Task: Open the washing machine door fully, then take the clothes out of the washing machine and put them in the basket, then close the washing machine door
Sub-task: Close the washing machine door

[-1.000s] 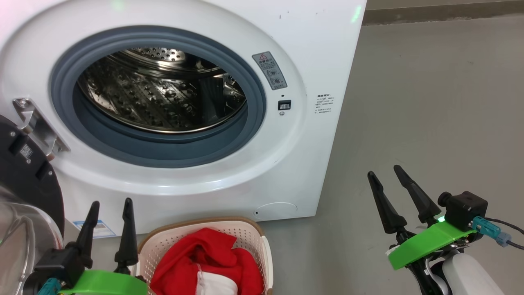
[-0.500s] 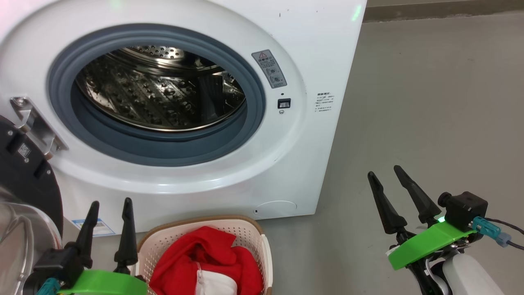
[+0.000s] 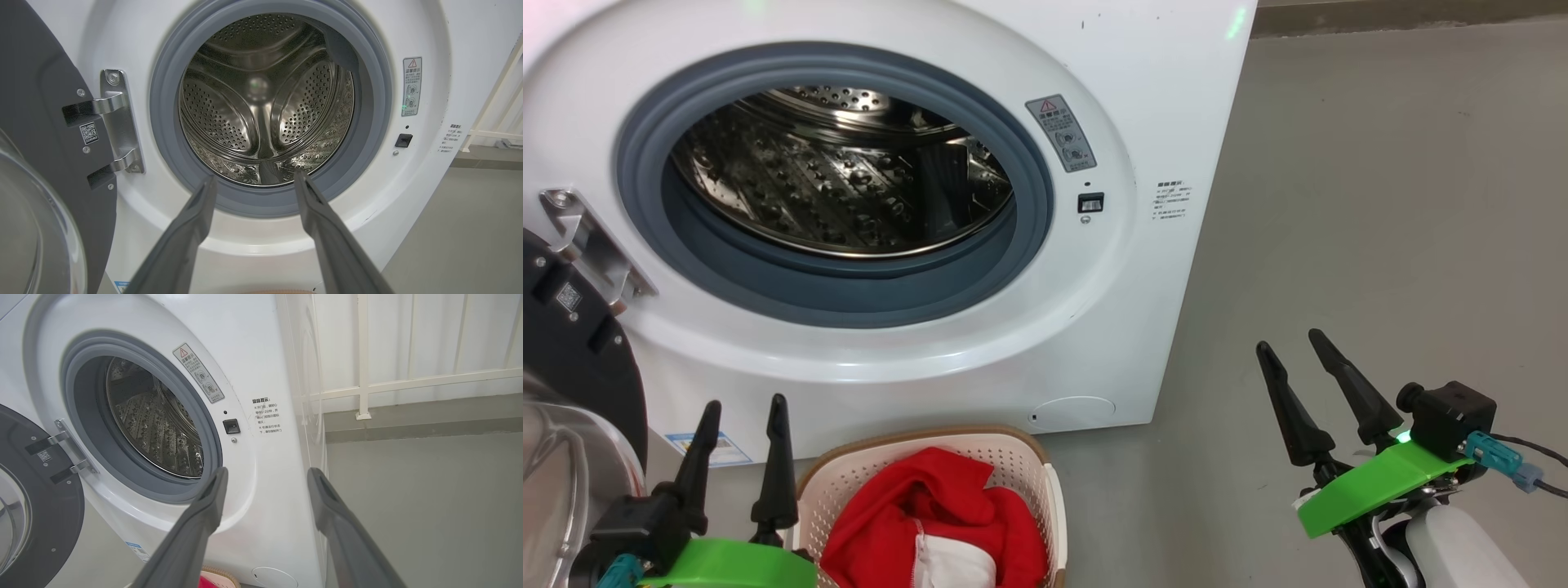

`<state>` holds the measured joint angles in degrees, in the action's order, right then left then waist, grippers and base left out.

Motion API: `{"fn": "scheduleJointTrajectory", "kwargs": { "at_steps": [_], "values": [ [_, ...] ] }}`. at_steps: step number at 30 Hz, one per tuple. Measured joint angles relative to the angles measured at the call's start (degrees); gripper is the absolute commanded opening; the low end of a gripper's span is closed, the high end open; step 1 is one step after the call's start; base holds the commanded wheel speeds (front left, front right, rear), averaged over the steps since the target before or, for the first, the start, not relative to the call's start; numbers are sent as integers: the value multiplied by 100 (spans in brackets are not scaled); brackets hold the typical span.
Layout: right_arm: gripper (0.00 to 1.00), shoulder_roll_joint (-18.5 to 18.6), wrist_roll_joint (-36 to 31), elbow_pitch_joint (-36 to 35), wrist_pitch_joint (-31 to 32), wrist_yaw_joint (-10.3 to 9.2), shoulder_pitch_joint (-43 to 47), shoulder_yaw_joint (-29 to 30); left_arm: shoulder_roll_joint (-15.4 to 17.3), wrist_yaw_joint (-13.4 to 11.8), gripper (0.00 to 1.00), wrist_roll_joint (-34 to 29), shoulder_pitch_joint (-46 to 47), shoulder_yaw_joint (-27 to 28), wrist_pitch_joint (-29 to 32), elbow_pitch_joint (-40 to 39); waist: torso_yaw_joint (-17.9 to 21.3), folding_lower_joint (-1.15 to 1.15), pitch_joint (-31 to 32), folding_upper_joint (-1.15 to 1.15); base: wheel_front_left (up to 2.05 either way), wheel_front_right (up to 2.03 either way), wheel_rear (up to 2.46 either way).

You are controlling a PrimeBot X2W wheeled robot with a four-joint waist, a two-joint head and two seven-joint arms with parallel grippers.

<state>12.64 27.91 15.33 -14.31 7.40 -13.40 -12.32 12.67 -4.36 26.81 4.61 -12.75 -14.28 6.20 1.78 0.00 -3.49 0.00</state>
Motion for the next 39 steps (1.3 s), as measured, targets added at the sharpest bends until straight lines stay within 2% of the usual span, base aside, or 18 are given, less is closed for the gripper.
{"fn": "scheduleJointTrajectory", "kwargs": {
  "at_steps": [15,31,39],
  "values": [
    [100,2,0,4,0,0,0,-7,1,1,100,-1,1,-5,-1,-24,7,0,7,0,-19,18,1],
    [100,19,0,14,0,0,0,-10,-3,18,100,-1,1,0,-1,-47,-29,0,13,0,-158,150,8],
    [100,19,0,30,0,0,0,-5,-11,56,100,-1,1,-1,-1,-23,-50,0,15,0,-80,80,0]
  ]
}}
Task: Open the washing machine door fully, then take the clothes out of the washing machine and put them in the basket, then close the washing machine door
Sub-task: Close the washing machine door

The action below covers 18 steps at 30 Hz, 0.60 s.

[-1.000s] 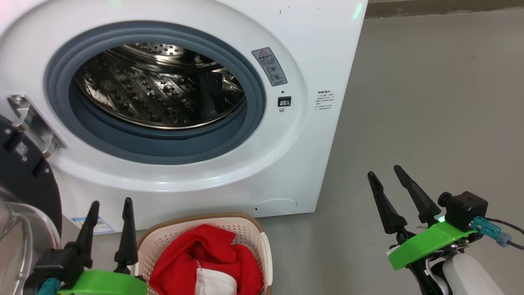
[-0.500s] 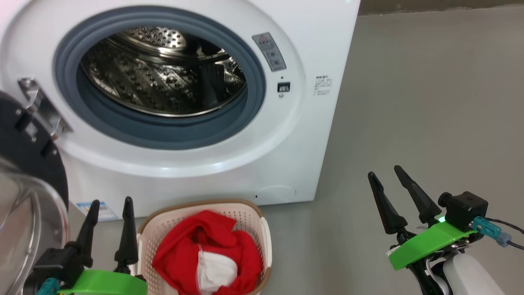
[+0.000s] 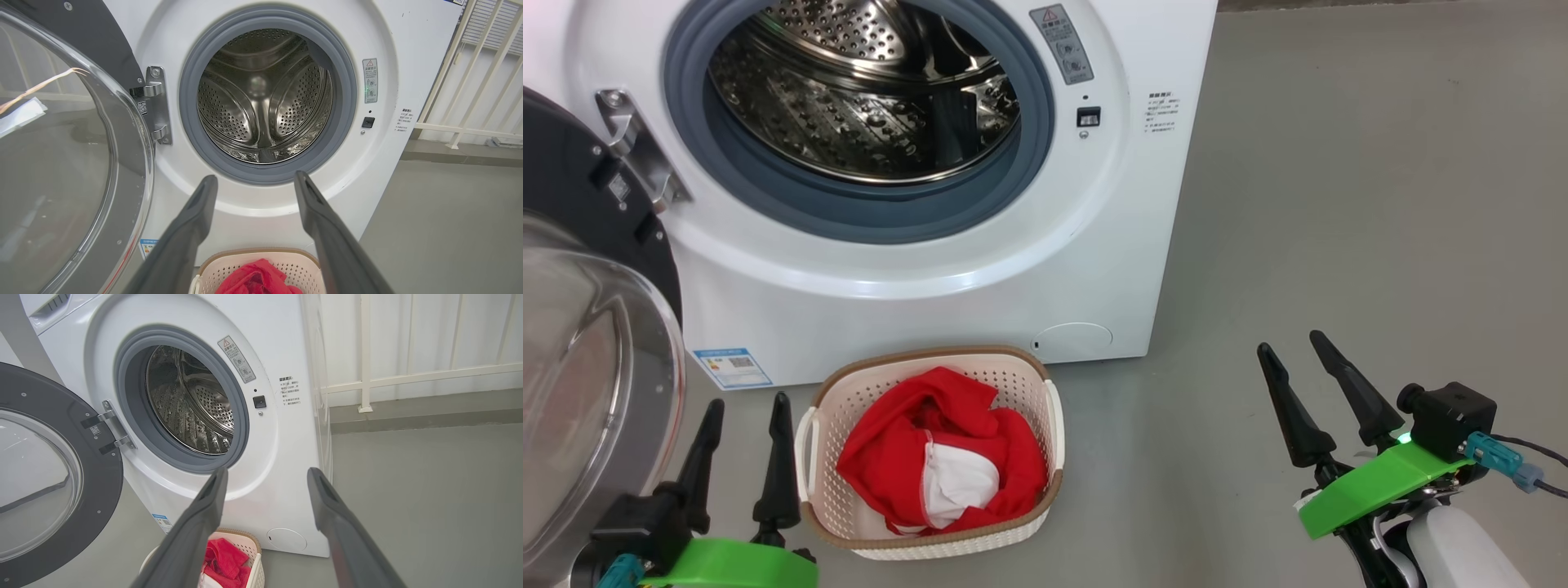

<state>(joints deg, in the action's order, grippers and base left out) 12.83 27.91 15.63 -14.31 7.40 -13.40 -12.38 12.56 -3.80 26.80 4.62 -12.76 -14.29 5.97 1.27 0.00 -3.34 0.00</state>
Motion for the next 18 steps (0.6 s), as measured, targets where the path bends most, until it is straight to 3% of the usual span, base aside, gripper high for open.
{"fn": "scheduleJointTrajectory", "kwargs": {
  "at_steps": [18],
  "values": [
    [100,1,0,12,0,0,0,-2,-21,2,100,-14,1,20,0,26,-15,0,26,0,-1,1,0]
  ]
}}
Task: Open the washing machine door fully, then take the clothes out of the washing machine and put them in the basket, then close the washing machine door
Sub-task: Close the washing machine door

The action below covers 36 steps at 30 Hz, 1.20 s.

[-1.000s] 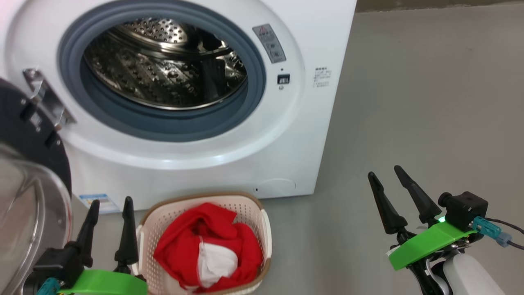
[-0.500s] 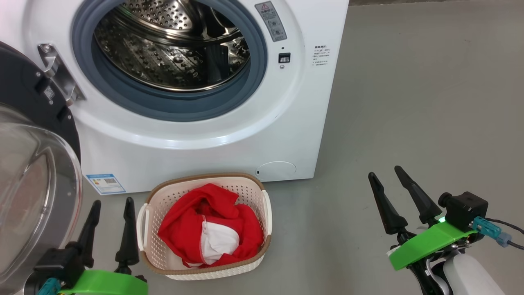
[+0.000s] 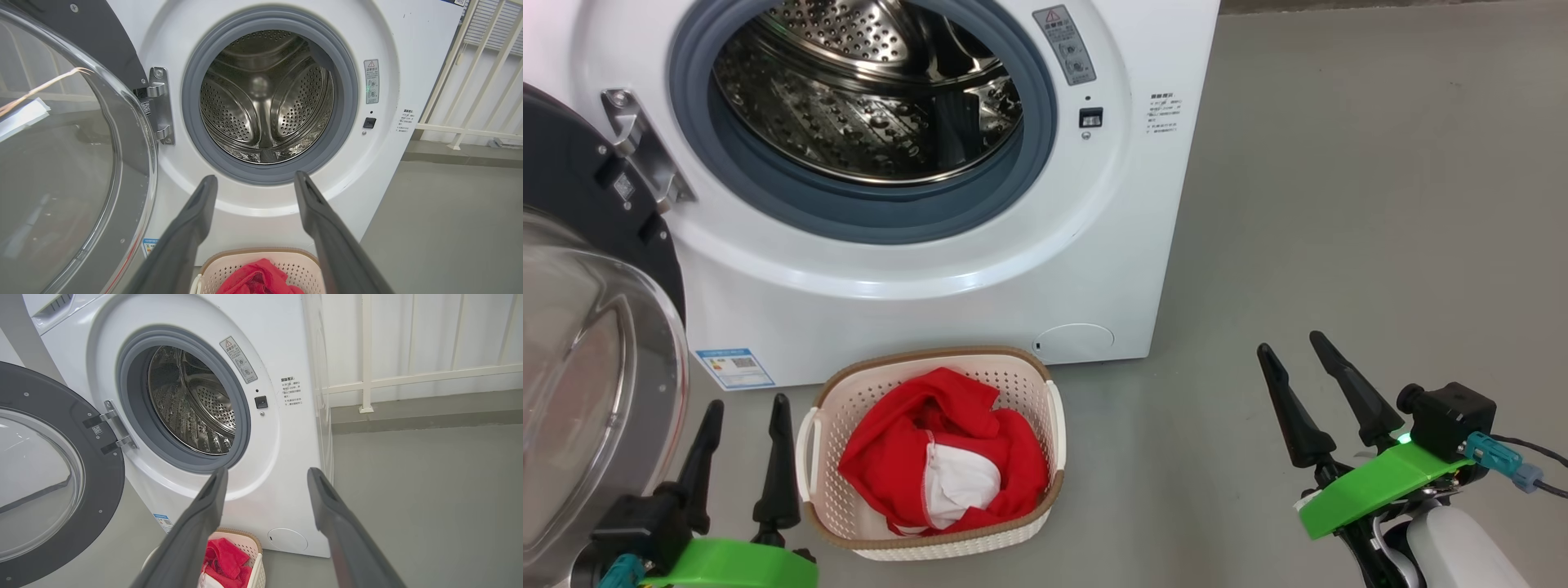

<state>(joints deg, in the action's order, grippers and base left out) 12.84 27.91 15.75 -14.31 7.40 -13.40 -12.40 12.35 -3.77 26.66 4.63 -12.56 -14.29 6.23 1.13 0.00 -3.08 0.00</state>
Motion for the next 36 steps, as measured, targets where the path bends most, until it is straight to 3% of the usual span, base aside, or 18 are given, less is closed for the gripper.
{"fn": "scheduleJointTrajectory", "kwargs": {
  "at_steps": [36],
  "values": [
    [100,5,-1,-9,0,0,24,36,-81,57,100,-105,1,100,0,26,-106,0,-19,0,0,0,0]
  ]
}}
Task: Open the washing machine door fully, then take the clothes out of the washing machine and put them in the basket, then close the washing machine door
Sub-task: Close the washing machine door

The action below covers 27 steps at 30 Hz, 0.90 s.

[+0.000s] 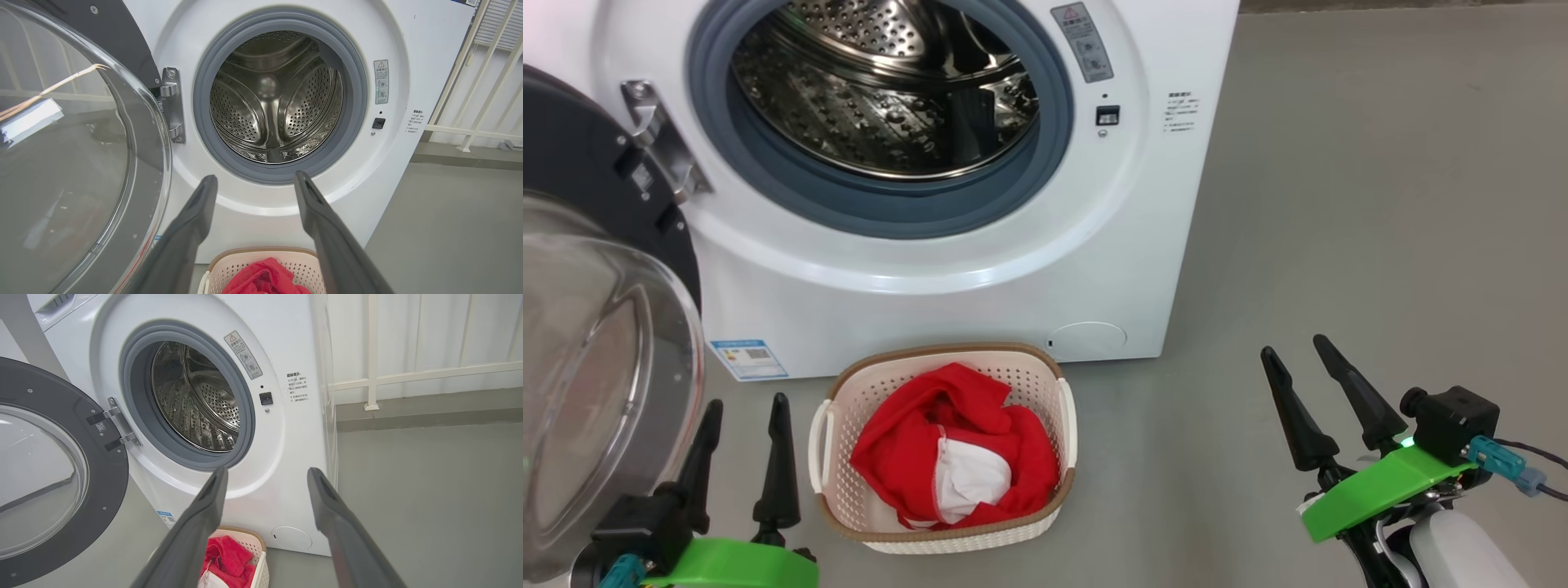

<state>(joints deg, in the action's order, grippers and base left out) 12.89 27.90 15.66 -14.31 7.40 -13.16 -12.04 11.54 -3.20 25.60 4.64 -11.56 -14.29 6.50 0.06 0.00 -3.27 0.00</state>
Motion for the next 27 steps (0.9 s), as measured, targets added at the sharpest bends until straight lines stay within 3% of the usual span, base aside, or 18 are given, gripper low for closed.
{"fn": "scheduleJointTrajectory", "kwargs": {
  "at_steps": [19,27],
  "values": [
    [100,25,2,44,0,0,29,-92,-65,-11,100,-132,-3,18,0,97,-838,0,89,0,0,0,0],
    [100,27,52,74,0,0,47,-178,-58,-148,100,-196,-95,21,0,148,-1280,0,181,0,0,0,0]
  ]
}}
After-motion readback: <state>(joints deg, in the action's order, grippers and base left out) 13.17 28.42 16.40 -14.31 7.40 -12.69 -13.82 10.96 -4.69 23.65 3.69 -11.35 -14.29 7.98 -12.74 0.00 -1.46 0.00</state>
